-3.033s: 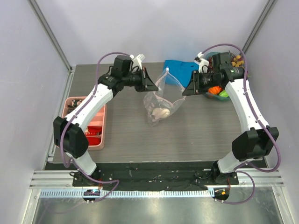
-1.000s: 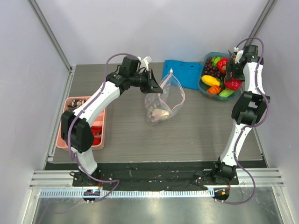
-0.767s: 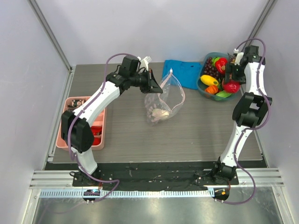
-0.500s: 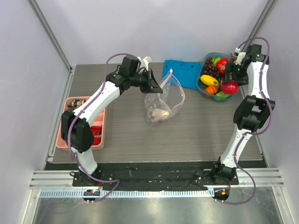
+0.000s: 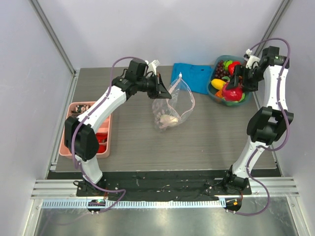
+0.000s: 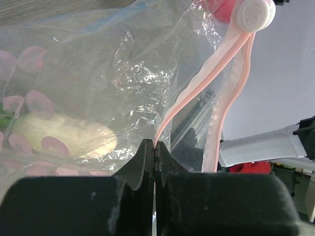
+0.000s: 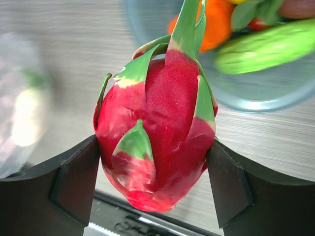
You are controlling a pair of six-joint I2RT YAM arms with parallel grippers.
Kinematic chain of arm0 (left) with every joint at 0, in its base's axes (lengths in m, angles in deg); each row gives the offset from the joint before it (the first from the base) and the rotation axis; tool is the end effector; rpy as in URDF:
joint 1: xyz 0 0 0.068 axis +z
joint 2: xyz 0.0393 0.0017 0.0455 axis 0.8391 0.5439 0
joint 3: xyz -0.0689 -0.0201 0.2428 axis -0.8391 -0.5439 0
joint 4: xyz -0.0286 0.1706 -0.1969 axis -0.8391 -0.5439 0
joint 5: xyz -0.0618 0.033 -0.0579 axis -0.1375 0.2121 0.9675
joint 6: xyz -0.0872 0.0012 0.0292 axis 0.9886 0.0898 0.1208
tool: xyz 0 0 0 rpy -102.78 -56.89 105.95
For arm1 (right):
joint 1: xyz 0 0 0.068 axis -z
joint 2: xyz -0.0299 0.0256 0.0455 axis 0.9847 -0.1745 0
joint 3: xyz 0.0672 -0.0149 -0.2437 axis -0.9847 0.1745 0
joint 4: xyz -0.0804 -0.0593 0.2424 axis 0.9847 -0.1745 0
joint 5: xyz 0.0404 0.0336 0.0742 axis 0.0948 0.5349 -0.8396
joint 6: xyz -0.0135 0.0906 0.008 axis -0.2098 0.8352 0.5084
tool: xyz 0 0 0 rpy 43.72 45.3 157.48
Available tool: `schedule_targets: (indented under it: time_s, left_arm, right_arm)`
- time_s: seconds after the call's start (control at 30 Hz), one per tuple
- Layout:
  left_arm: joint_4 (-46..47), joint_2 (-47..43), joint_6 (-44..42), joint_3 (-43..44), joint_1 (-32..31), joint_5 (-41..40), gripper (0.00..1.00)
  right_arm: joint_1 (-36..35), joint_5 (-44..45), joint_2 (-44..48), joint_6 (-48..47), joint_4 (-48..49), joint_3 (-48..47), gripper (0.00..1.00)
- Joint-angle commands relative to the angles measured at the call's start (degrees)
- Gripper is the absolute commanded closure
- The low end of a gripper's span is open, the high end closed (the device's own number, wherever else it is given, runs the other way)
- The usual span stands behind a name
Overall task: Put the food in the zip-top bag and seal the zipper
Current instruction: Pick up the fake fruit from the bin, then place the fake fruit in the zipper food storage bag.
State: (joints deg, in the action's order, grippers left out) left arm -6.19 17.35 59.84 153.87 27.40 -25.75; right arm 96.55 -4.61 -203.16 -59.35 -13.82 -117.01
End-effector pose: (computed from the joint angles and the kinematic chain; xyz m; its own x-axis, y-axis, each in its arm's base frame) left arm 0.3576 -0.2589 0.3041 -0.9089 -0.0872 -0.4078 0.3003 0.5416 -0.7852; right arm 0.4063 -0.0843 0.2880 -0.8837 0.0649 -0.4635 -0.0886 0.9492 0.3020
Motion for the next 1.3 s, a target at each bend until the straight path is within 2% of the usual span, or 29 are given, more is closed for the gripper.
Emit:
schedule_targets:
  time_s: [0.0,0.23,0.37,0.63,0.87,1.0,1.13,1.27]
  left_arm:
    - [2.1,0.0,0.5,-0.3,0.3,1.3,1.0]
    - [2.3,0.3,0.8,0.2,0.4,0.9,1.0]
    - [2.1,0.4,0.2,-0.2,0.5,0.1,1.0]
    - [1.2,1.1,-2.6,0.4,0.5,-3.1,1.0]
    - [0.6,1.0,-3.8,1.8,0.4,-3.3,1.0]
    - [0.8,-0.2,-4.5,1.5,0.1,-1.6,1.0]
    - [0.8,-1.7,-5.2,0.6,-0.2,-0.3,1.0]
    - [0.8,-2.8,-6.1,-0.3,-0.4,0.8,1.0]
  right_arm:
    - [-0.3,-12.9,7.5,-2.0,-2.6,-2.0,0.82]
    - [-0.8,-29.1,12.1,-8.6,-12.3,-7.3,0.84]
    - [-2.6,-32.1,18.7,-9.5,-12.3,-4.1,0.86]
    - [-16.4,-30.2,33.0,-5.8,-8.0,5.8,0.92]
    - [-26.7,-27.1,36.3,-2.6,-7.4,13.4,0.96]
    - [-27.3,-21.3,35.4,-2.2,-6.4,17.3,0.99]
    - [-27.2,-14.9,32.7,2.2,-3.5,17.5,0.99]
    - [-27.2,-15.0,30.4,5.5,-2.6,16.6,0.99]
